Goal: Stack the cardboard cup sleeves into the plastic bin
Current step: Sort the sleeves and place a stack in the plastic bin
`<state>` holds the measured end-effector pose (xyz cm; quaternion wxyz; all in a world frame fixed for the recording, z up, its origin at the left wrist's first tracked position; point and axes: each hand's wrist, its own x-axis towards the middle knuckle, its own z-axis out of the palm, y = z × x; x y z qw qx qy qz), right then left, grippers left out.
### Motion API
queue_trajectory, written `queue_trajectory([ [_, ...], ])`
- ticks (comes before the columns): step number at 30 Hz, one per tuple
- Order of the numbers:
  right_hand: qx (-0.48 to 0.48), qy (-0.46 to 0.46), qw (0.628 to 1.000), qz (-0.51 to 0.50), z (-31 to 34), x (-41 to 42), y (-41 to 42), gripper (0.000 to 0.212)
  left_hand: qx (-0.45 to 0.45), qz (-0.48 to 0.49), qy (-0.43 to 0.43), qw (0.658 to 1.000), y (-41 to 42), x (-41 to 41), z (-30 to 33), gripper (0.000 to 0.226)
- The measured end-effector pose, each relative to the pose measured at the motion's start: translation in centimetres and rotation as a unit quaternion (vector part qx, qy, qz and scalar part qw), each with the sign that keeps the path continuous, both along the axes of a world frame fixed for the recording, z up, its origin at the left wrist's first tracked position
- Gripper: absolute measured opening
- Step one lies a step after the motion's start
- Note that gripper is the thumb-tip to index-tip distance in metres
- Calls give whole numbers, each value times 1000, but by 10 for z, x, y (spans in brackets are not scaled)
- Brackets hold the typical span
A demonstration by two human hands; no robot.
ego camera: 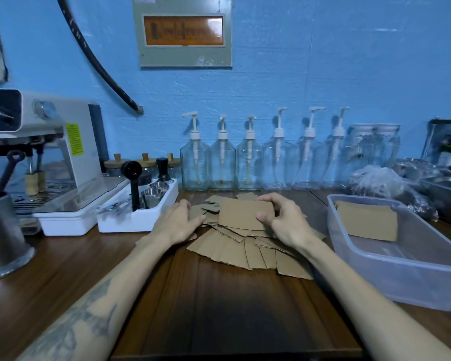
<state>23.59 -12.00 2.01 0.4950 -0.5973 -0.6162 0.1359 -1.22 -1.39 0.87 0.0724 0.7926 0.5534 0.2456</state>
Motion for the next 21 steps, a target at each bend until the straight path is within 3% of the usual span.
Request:
queue_trajectory([
  [3,0,-8,1000,4,0,-1,0,29,7,-13,-25,1000,-5,-7,3,57],
  [10,-3,-20,1000,4,2,-3,-3,29,6,-54,-62,997,-21,-31,5,76],
  [14,-2,-5,1000,6,3,-4,-5,28,26,-88,-78,993,-28,-45,4,76],
  [21,-6,15,1000,14,0,-3,-3,27,-45,-105,-201,973,-27,-50,9,71],
])
